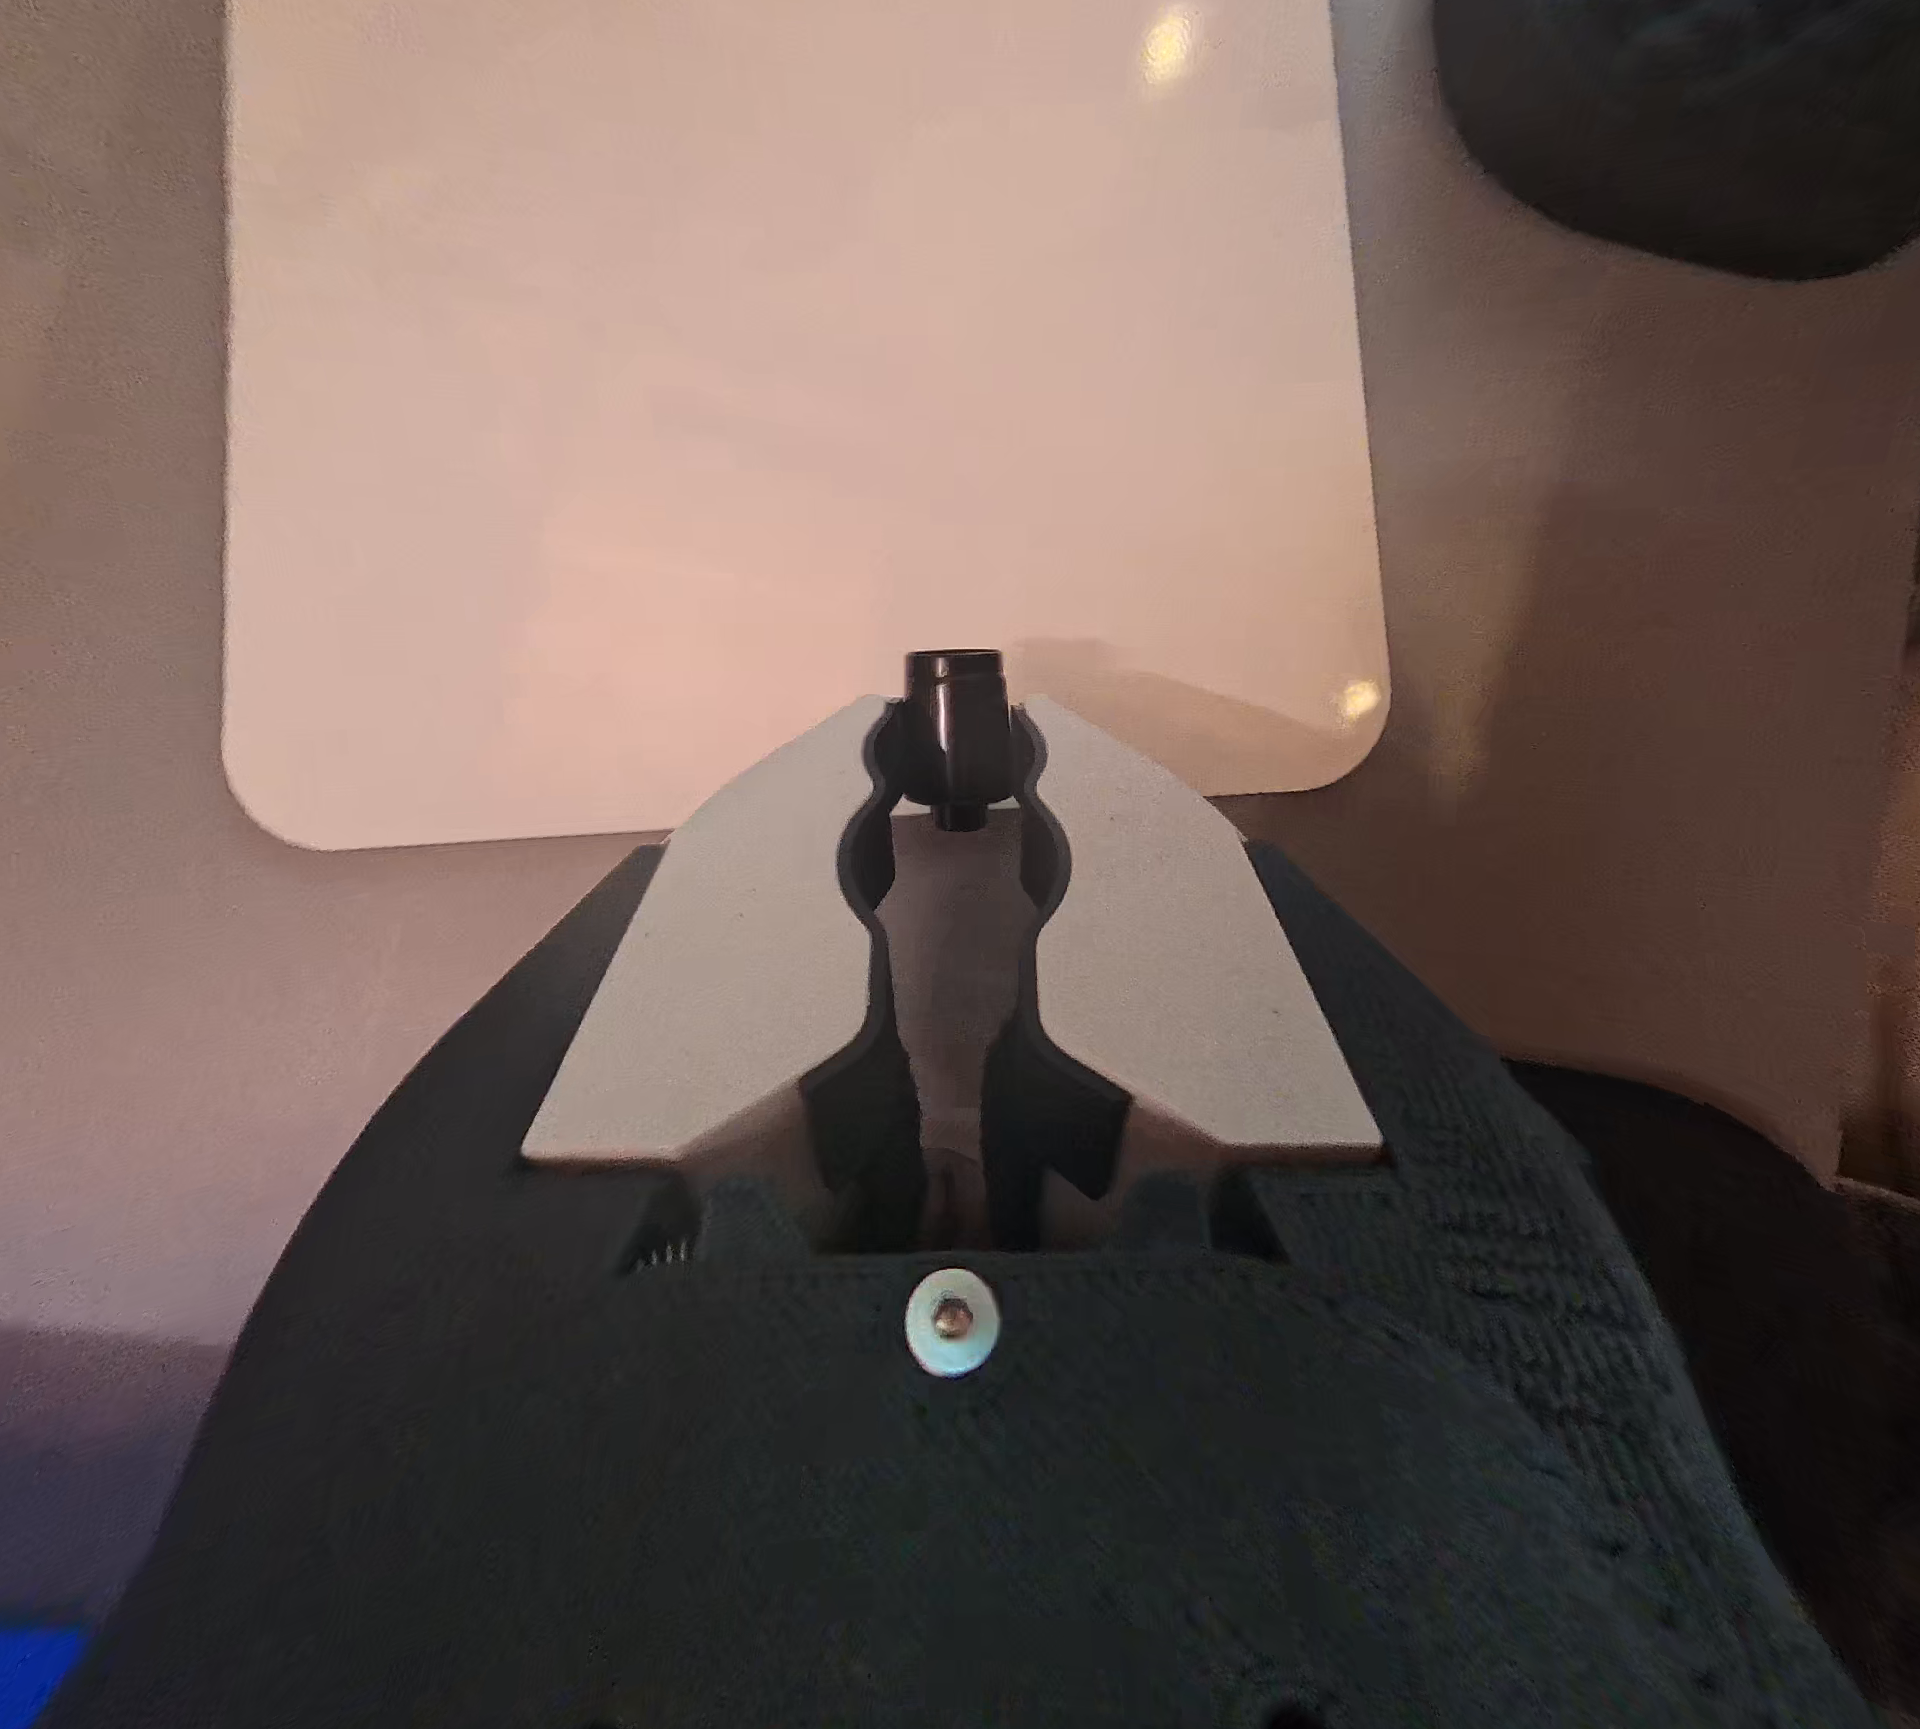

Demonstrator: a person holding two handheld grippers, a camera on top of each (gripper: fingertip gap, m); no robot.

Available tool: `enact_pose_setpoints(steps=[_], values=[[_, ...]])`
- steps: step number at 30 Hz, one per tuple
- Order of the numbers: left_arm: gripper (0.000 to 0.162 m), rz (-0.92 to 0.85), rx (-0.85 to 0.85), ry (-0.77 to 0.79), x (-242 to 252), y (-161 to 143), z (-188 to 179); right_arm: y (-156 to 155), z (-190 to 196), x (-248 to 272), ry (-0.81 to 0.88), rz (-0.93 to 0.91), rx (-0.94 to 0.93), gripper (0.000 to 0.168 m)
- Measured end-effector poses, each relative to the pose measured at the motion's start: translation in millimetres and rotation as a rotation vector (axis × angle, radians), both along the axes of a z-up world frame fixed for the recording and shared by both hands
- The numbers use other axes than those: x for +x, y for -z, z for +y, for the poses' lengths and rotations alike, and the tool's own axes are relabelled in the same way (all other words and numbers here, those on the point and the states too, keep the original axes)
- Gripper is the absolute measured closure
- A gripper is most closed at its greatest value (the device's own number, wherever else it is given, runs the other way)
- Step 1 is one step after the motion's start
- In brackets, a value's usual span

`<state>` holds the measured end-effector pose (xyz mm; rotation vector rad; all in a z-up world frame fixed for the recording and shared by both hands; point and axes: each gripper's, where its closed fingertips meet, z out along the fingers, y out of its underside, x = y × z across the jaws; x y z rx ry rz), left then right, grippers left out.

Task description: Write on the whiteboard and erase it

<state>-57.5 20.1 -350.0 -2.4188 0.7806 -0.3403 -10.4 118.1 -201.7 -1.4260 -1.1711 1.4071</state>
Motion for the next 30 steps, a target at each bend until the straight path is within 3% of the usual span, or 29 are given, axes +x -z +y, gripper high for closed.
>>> enact_pose_setpoints(steps=[8,14,19,30], values=[[0.143,0.273,-0.013,0.156,1.1,14.2,-0.5,19.5,-0.3,-66.4,0.014,-0.121,0.048,0.148],[0.143,0.402,0.056,0.216,4.4,12.7,1.0,53.4,-3.5,-100.4,-0.031,-0.211,0.074,0.148],[0.143,0.433,0.092,0.224,6.8,12.1,2.5,81.0,-10.1,-119.0,-0.059,-0.3,0.139,0.148],[0.143,0.354,0.075,0.218,8.1,12.8,3.9,93.6,-14.9,-143.8,-0.06,-0.343,0.234,0.149]])
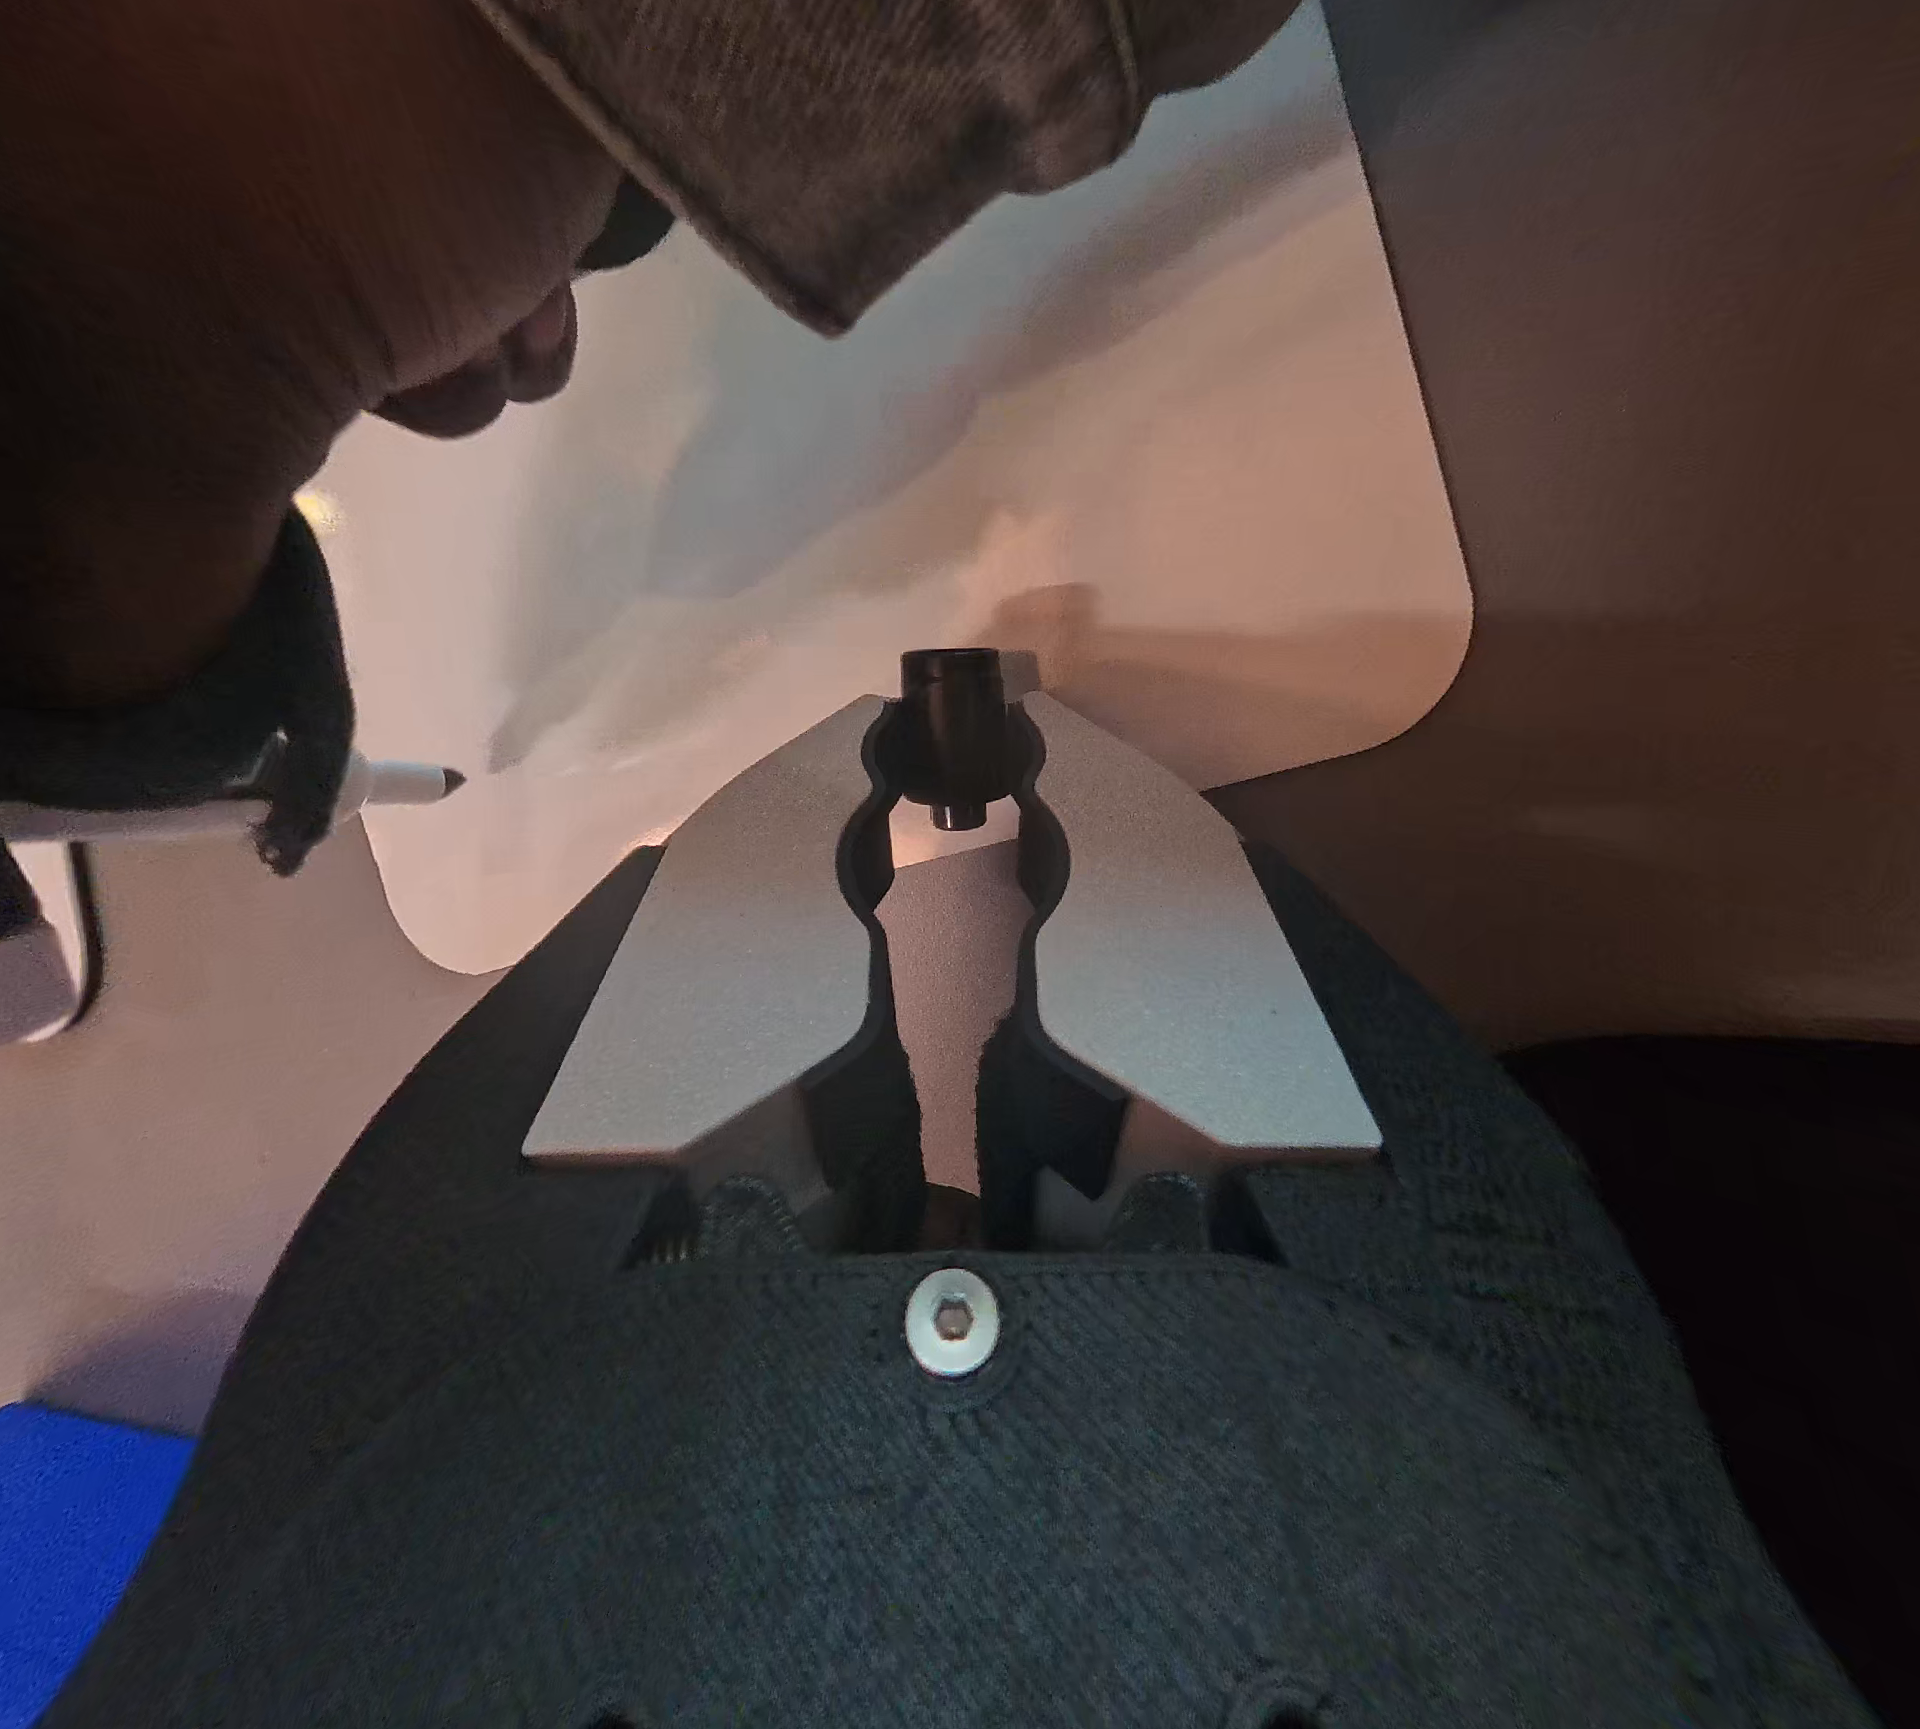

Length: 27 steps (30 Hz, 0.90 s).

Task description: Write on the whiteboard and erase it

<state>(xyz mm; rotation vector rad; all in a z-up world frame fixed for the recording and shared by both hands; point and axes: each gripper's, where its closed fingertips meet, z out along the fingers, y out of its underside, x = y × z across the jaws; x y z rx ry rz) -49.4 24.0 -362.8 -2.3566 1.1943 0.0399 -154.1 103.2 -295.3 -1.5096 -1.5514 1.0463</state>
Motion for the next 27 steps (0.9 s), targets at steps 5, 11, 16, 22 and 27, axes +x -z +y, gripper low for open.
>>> enact_pose_setpoints(steps=[5,11,16,22,27], values=[[0.143,0.003,0.006,0.0,0.5,0.0,0.5,0.0,-0.6,-5.4,0.006,0.014,0.015,0.148],[0.143,0.006,0.011,0.001,0.5,-0.3,0.5,-4.1,-2.8,-12.5,0.001,0.021,0.024,0.149],[0.143,0.006,0.01,-0.001,1.0,-0.1,0.8,0.8,-7.8,-14.4,-0.01,-0.001,0.031,0.149],[0.143,0.005,0.011,0.0,1.0,0.3,1.3,7.1,-10.8,-6.1,-0.007,-0.03,0.026,0.148],[0.143,0.004,0.012,0.001,0.8,0.2,1.9,13.4,-25.3,20.7,0.0,-0.058,-0.015,0.148]])
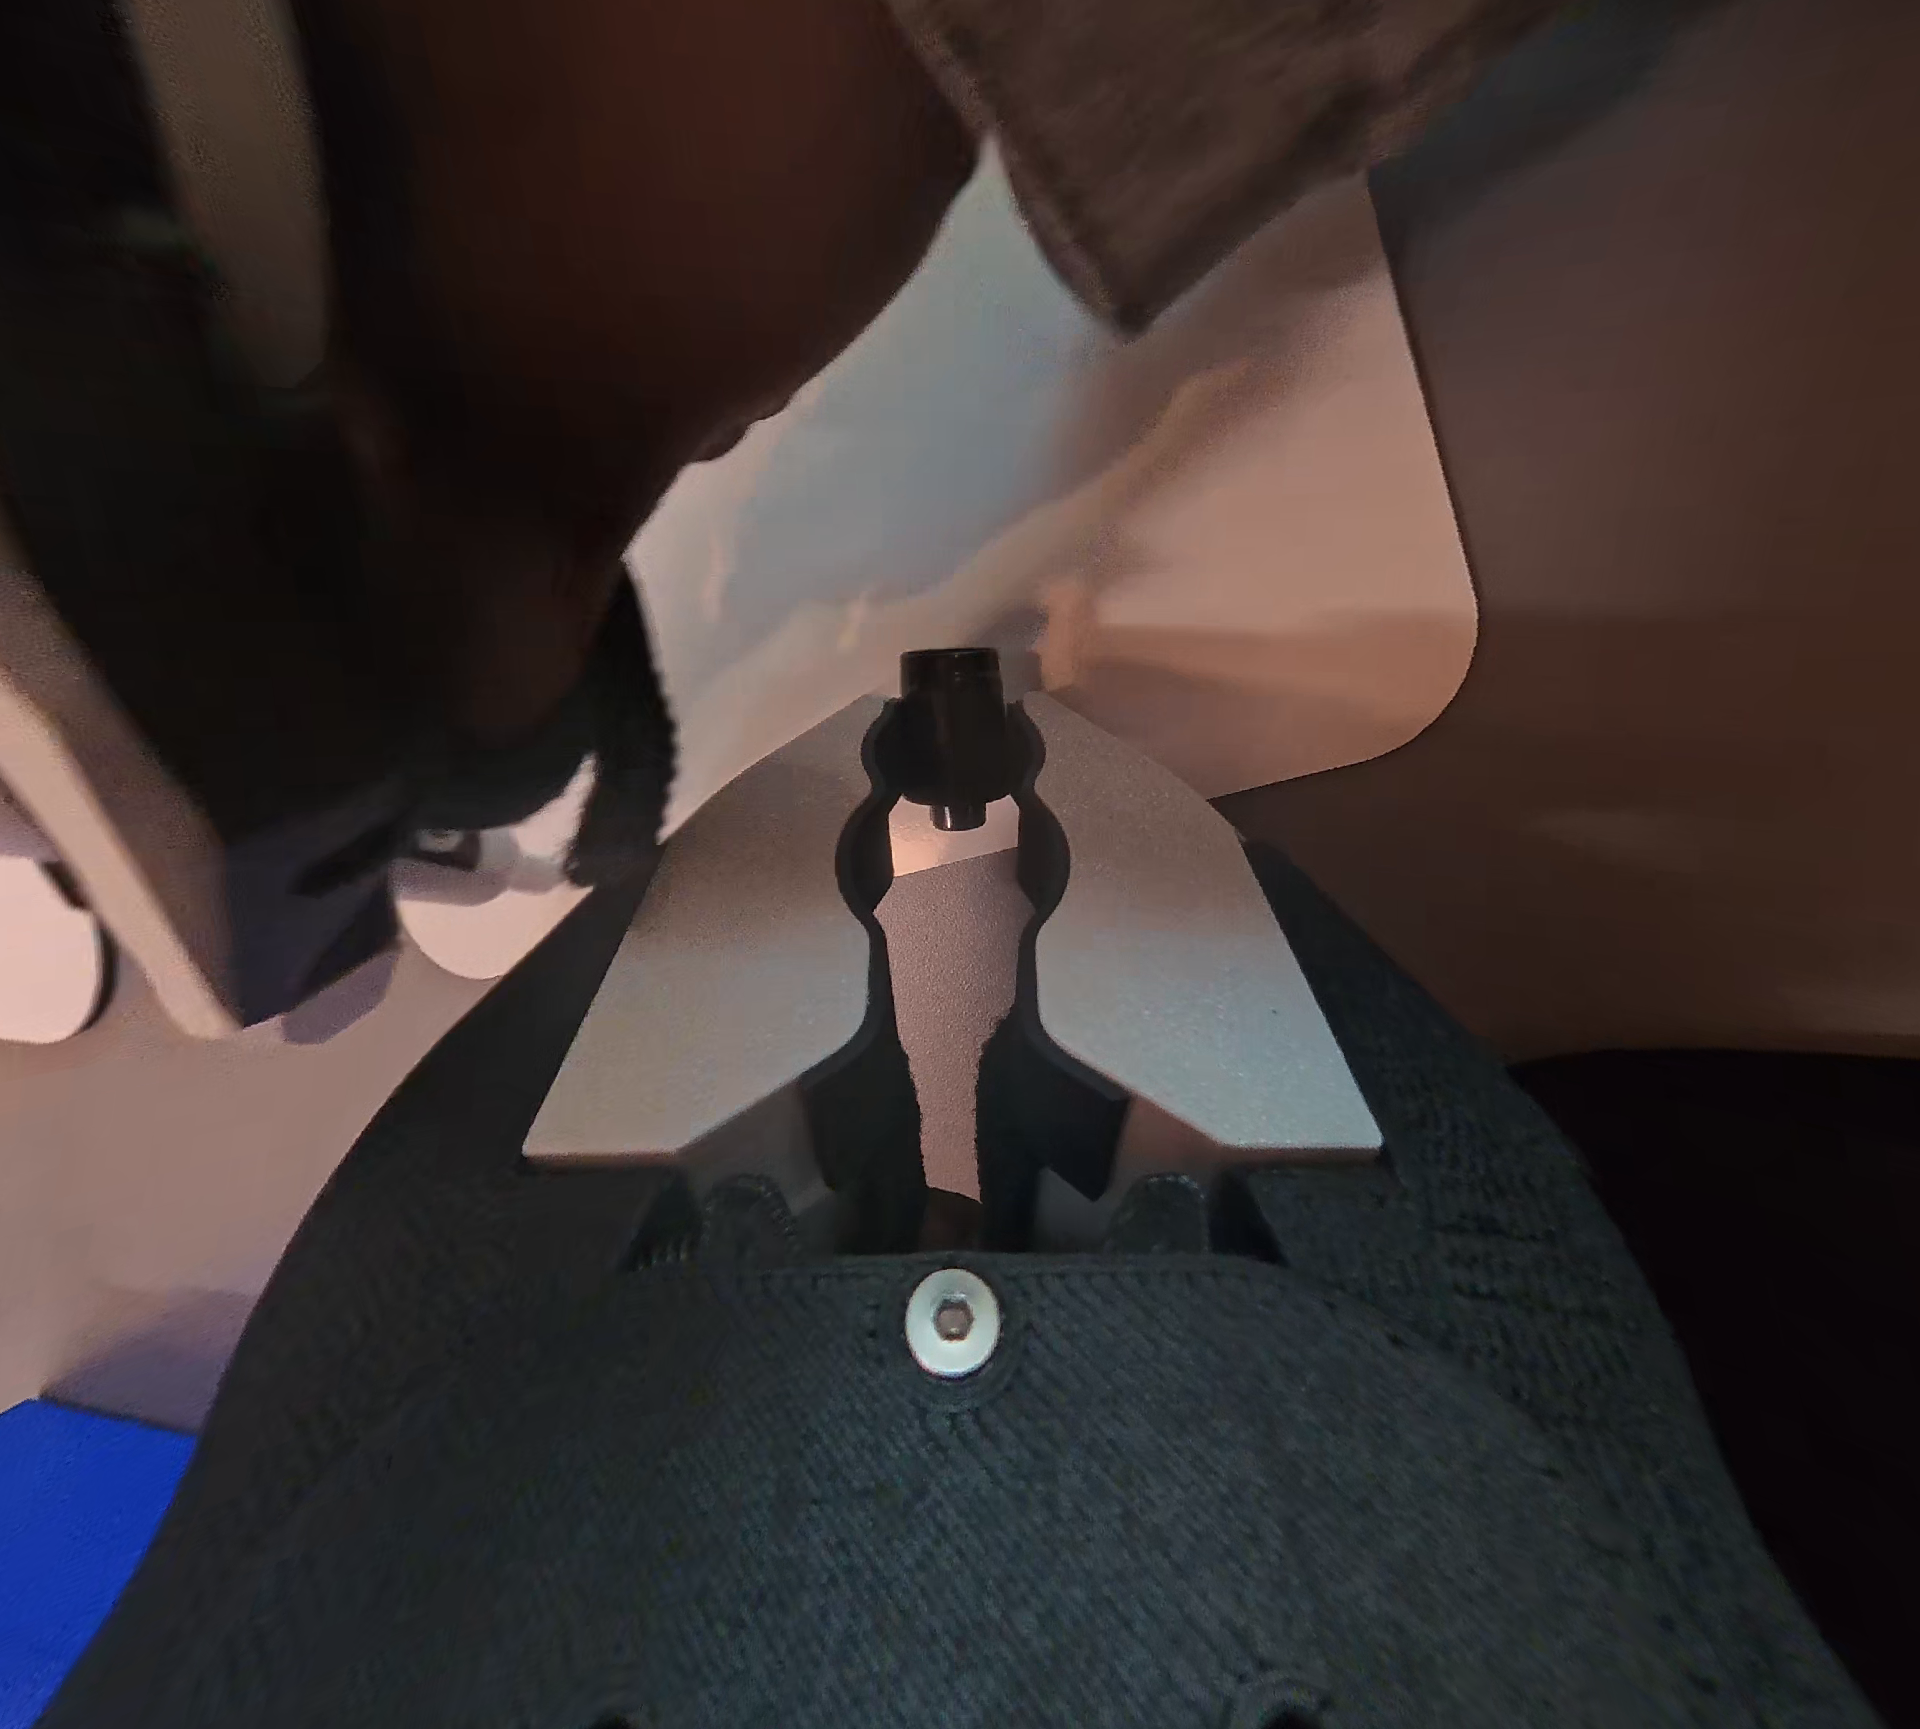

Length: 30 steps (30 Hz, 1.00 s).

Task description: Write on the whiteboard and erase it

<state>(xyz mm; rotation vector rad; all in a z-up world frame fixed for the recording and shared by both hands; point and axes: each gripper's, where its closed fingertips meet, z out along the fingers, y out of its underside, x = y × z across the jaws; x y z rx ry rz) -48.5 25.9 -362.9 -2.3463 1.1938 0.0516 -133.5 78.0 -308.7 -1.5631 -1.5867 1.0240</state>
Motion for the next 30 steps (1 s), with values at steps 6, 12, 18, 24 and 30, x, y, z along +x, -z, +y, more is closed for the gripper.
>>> enact_pose_setpoints(steps=[6,12,18,24,30], values=[[0.143,0.017,0.015,0.002,0.0,-0.3,0.7,-18.0,0.5,7.1,0.034,0.104,-0.043,0.148],[0.143,0.016,0.019,0.001,0.7,-0.5,0.9,-39.0,6.4,2.4,0.023,0.175,-0.072,0.148],[0.143,-0.107,-0.002,0.008,5.5,0.1,2.4,-73.4,28.1,30.8,0.079,0.331,-0.22,0.148],[0.142,-0.303,0.041,-0.077,-3.5,-32.7,8.2,-93.7,48.2,82.1,0.114,0.41,-0.266,0.148],[0.143,-0.38,0.042,-0.225,-19.3,-40.6,2.4,-98.4,49.7,102.7,0.096,0.442,-0.275,0.148]])
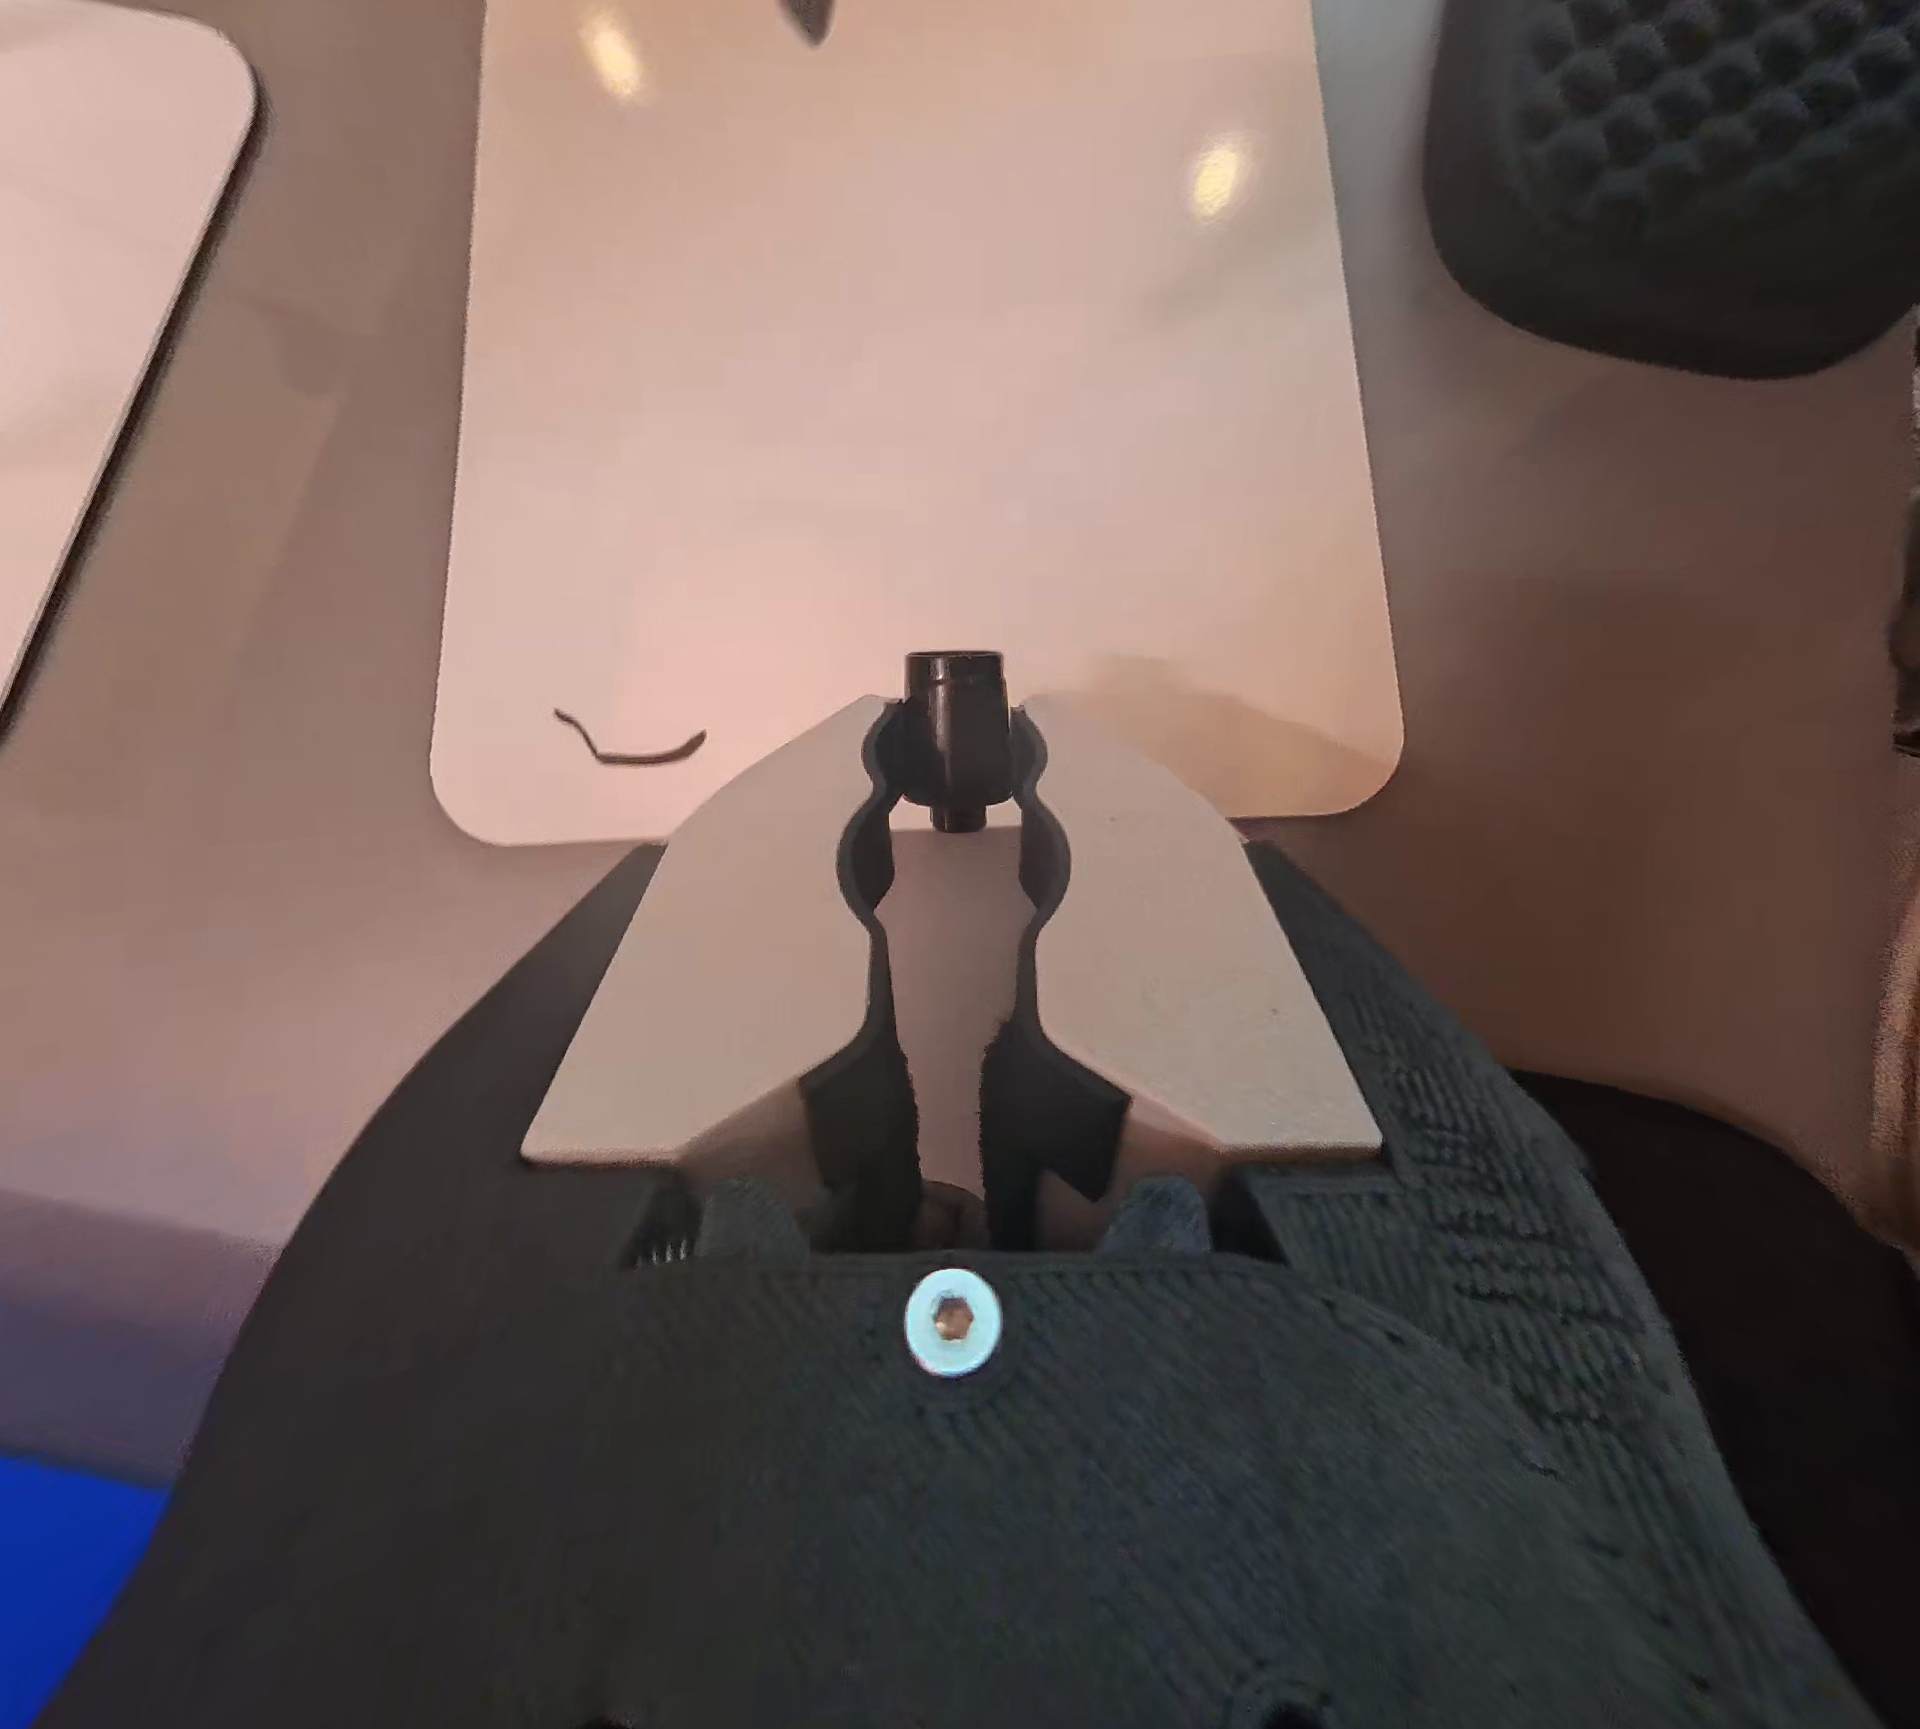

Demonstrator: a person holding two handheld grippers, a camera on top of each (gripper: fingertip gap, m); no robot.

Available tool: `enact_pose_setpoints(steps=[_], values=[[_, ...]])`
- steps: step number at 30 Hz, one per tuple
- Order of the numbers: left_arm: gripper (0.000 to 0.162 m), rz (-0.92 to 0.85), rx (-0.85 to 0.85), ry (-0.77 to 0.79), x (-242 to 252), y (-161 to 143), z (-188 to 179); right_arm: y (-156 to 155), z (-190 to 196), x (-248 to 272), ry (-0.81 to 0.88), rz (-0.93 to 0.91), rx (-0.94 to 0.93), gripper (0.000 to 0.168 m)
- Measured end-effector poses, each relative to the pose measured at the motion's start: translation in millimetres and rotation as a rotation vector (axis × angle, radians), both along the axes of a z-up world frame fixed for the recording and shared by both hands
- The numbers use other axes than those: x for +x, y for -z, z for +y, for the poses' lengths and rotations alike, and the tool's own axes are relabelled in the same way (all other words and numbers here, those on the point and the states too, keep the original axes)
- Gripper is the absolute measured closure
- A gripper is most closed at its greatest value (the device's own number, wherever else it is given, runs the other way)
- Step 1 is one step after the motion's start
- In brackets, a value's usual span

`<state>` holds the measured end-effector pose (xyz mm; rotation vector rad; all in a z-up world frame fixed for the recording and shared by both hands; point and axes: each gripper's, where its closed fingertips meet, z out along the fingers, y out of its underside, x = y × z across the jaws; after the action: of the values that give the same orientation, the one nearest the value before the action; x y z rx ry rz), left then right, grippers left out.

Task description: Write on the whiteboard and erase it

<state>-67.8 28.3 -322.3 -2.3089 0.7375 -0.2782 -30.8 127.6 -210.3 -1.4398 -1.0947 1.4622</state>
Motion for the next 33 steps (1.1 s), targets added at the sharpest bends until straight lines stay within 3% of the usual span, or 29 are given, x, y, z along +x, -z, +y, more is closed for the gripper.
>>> enact_pose_setpoints(steps=[12,20,33], values=[[0.142,-0.026,-0.084,-0.188,-21.7,17.6,-20.7,1.8,-19.3,4.6,-0.088,0.048,-0.026,0.148],[0.142,0.075,-0.137,-0.201,-26.9,30.3,-27.7,5.0,-30.1,2.1,-0.132,0.049,-0.035,0.147],[0.142,0.081,-0.164,-0.201,-29.8,32.9,-33.7,10.4,-30.9,-1.4,-0.135,0.045,-0.043,0.148]])
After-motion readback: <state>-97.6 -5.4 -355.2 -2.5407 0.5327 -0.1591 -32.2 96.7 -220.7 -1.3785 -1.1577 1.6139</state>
